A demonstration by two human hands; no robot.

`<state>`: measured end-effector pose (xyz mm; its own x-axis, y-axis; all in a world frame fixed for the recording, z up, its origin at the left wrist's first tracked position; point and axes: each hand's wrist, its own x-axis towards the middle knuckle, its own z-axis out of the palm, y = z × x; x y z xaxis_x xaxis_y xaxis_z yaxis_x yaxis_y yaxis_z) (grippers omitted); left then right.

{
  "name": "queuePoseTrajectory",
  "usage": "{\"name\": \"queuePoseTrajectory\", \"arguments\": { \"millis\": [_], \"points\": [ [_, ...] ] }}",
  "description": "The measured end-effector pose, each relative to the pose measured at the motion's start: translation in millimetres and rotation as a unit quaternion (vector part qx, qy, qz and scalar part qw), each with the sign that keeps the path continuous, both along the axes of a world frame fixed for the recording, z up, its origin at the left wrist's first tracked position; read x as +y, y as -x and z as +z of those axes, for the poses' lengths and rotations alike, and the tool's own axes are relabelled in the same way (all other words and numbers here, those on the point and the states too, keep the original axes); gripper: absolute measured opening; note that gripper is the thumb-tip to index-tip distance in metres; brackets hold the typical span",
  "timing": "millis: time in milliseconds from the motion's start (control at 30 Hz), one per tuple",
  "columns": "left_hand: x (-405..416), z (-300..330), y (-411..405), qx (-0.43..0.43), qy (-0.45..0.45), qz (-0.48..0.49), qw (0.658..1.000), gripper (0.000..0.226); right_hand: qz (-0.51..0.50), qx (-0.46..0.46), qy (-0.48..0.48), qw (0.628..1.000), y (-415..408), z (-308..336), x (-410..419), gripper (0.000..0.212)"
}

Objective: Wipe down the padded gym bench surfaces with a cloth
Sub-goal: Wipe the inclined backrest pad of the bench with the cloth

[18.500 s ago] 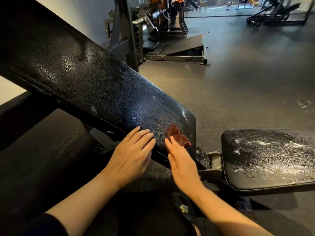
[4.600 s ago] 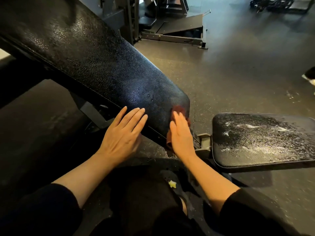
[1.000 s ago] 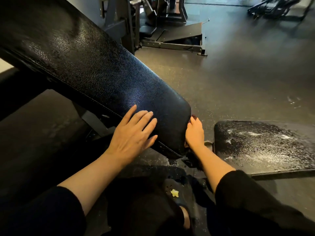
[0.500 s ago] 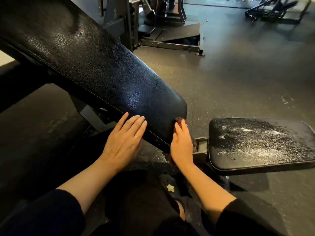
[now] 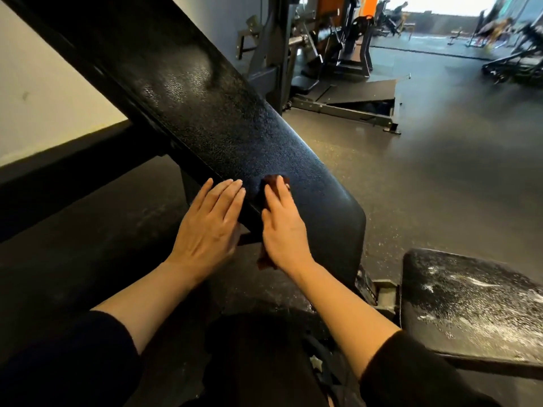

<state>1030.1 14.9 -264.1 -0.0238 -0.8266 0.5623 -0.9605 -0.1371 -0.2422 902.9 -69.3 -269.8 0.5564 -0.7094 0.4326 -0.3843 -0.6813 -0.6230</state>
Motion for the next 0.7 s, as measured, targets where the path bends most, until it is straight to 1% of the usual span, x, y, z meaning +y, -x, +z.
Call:
{"name": "queuePoseTrajectory", "arguments": {
  "millis": [67,100,167,200,233,300,333,367,467,500,533,600,667,700],
  "points": [
    [4.1,8.1,-11.0,0.011,0.007,0.028,1.0,0.055,0.065,0.006,0.035,0.997,-17.3,12.0,-1.2,0.049],
    [7.0,11.5,-16.6,0.012,0.003,0.044,0.999,0.057,0.063,0.003,0.03,0.998,-23.8,16.0,-6.1,0.049],
    [13.3,17.7,-27.7,0.011,-0.006,0.075,0.997,0.063,0.018,-0.016,-0.001,1.0,-37.6,26.2,-14.6,0.05],
    [15.6,20.4,-32.7,0.012,-0.006,0.086,0.996,0.064,0.007,-0.016,0.006,1.0,-46.1,30.8,-13.8,0.049],
    [17.2,22.5,-37.6,0.014,-0.004,0.094,0.995,0.064,0.021,-0.008,0.032,0.999,-54.7,35.2,-9.5,0.049],
    [18.4,26.9,-46.2,0.019,0.006,0.105,0.994,0.064,0.097,0.016,0.087,0.991,-67.1,42.1,-4.2,0.049],
    [18.2,29.3,-49.5,0.02,0.011,0.107,0.994,0.063,0.126,0.025,0.095,0.987,-71.0,46.0,-6.3,0.05],
    [17.8,31.2,-52.6,0.02,0.016,0.106,0.994,0.062,0.134,0.029,0.085,0.987,-74.5,51.1,-12.2,0.05],
    [18.7,34.2,-59.3,0.023,0.025,0.1,0.994,0.065,0.075,0.028,0.025,0.996,-95.6,74.0,-31.2,0.051],
    [20.7,35.2,-61.4,0.028,0.031,0.1,0.994,0.064,0.069,0.029,0.024,0.997,-106.6,81.9,-30.2,0.05],
    [23.3,35.9,-63.6,0.04,0.042,0.104,0.993,0.062,0.078,0.03,0.038,0.996,-117.8,88.3,-25.4,0.051],
    [28.9,38.8,-69.1,0.092,0.073,0.116,0.986,0.06,0.128,0.027,0.085,0.988,-133.9,96.3,-11.9,0.051],
    [32.3,41.9,-75.1,0.164,0.139,0.118,0.97,0.061,0.185,0.019,0.109,0.976,-138.6,96.7,-5.0,0.053],
    [32.8,43.9,-76.8,0.209,0.179,0.109,0.955,0.059,0.213,0.002,0.101,0.972,-137.8,96.7,-2.8,0.055]
  ]
}}
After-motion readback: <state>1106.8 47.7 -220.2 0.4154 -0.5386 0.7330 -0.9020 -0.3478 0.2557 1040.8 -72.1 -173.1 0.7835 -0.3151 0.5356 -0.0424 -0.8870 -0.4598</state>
